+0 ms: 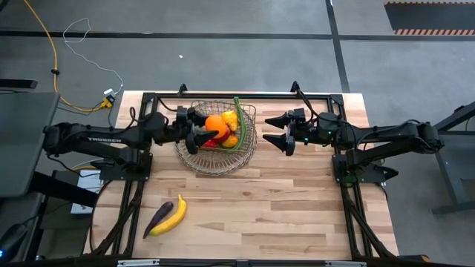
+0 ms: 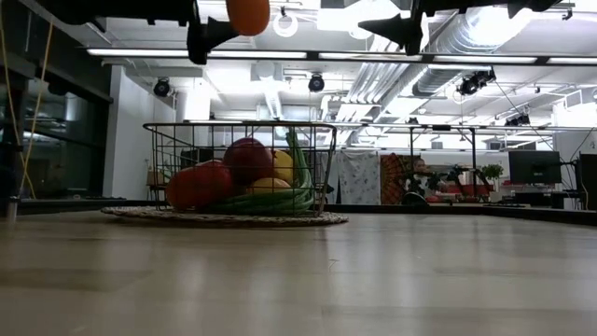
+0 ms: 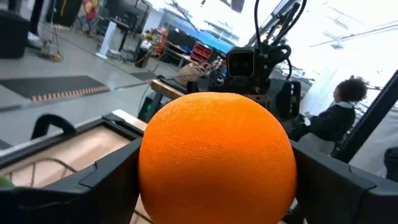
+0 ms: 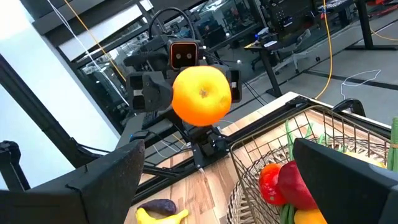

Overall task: Build produce basket
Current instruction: Put the orange into the wire basket

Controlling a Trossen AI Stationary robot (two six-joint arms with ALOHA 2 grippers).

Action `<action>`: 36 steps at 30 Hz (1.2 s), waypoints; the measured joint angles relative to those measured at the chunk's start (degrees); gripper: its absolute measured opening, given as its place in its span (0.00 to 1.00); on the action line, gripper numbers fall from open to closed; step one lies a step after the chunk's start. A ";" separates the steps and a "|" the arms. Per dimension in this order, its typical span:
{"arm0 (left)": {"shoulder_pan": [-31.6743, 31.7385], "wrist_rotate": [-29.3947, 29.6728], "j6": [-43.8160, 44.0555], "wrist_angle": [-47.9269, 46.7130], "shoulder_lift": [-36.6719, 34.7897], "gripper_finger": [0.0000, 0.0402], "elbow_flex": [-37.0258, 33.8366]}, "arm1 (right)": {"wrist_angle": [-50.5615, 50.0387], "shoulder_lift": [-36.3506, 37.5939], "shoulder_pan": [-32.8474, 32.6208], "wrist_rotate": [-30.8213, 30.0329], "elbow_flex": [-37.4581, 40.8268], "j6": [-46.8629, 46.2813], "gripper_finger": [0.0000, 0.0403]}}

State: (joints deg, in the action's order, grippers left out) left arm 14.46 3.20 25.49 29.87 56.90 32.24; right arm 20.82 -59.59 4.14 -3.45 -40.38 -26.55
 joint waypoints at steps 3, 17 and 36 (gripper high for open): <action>0.04 0.09 -1.41 0.05 0.00 0.84 0.56 | 0.00 0.00 0.00 0.00 0.00 0.00 0.99; 0.16 2.57 3.92 -2.10 0.00 0.84 1.39 | -0.02 0.00 0.00 -0.01 0.00 0.00 0.99; 14.24 11.47 12.77 -58.62 19.51 0.84 26.18 | -0.46 -0.02 0.00 -0.91 0.00 0.00 0.99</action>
State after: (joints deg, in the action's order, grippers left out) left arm 28.69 14.68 38.26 -28.76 76.42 58.41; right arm 20.36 -59.61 4.14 -4.36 -40.38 -26.55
